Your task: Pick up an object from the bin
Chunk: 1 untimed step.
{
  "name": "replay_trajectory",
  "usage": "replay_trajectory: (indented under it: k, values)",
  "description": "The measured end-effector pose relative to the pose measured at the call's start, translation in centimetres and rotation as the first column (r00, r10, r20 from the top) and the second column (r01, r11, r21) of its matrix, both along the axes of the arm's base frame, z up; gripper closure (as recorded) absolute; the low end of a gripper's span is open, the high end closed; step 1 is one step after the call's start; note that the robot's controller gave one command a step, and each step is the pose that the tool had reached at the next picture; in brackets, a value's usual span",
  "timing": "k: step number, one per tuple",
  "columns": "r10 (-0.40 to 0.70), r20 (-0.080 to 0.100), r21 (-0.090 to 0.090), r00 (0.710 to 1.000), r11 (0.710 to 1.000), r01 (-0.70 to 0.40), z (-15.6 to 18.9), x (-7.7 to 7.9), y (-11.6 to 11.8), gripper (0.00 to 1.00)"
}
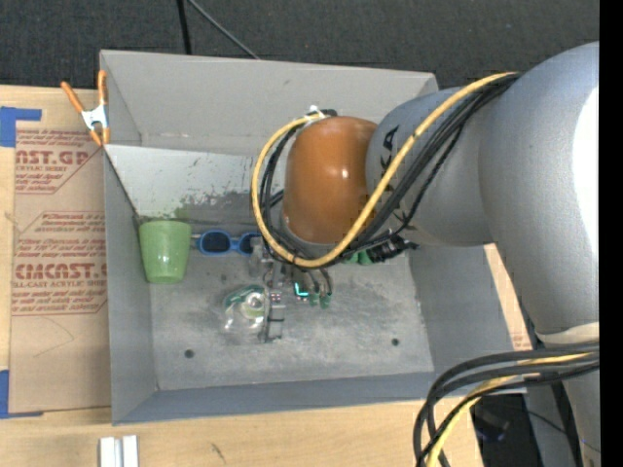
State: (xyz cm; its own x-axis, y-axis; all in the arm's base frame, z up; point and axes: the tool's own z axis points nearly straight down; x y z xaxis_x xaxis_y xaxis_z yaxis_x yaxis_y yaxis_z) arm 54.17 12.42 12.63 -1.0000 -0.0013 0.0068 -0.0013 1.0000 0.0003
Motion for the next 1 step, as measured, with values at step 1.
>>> replay_trajectory:
  k: [1]
  values:
    - [0.04,0.003,-0.001,0.999,0.999,-0.04,-5.87,1.83,-1.11,0.0]
